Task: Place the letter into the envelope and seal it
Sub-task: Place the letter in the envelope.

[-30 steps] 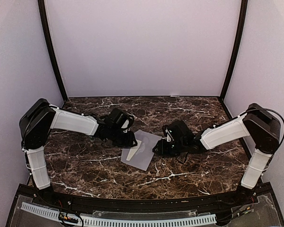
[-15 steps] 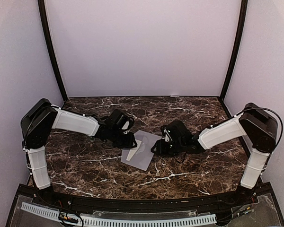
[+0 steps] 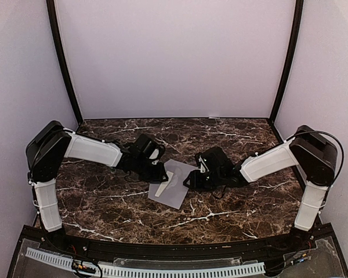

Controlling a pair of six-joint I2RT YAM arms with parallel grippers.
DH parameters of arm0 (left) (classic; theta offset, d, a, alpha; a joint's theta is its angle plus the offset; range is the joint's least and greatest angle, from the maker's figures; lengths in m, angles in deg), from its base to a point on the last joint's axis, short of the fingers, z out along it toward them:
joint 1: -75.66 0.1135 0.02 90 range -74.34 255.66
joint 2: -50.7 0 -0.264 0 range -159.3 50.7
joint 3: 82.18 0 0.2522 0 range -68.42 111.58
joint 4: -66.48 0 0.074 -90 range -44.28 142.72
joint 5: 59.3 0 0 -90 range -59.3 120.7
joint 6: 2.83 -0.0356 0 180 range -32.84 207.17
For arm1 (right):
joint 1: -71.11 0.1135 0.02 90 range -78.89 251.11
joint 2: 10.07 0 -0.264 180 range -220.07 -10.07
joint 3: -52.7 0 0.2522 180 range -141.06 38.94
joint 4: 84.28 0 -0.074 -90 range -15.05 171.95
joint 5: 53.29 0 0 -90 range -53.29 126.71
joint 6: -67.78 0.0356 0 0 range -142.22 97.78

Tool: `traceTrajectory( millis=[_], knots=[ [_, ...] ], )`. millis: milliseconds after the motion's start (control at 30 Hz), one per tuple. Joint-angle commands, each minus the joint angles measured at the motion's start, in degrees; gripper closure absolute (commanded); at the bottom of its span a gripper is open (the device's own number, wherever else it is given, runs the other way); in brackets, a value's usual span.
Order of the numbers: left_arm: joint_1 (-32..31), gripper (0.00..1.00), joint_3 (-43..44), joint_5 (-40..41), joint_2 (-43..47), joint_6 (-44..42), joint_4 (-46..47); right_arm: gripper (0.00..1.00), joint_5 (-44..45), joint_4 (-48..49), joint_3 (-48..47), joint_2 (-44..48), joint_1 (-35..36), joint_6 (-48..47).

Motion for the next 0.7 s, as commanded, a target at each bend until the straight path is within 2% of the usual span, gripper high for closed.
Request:
traceTrajectory(
  millis=[0, 667],
  knots=[
    [0.07, 0.76, -0.84, -1.73, -0.37, 0.22, 0.07, 0.59, -0.72, 0.33, -0.97, -1.46, -0.01, 0.09],
    [-1.66, 0.80, -2.46, -5.83, -1.20, 3.41, 4.66, 0.60, -1.07, 0.65, -1.86, -2.49, 0.04, 0.10]
  ],
)
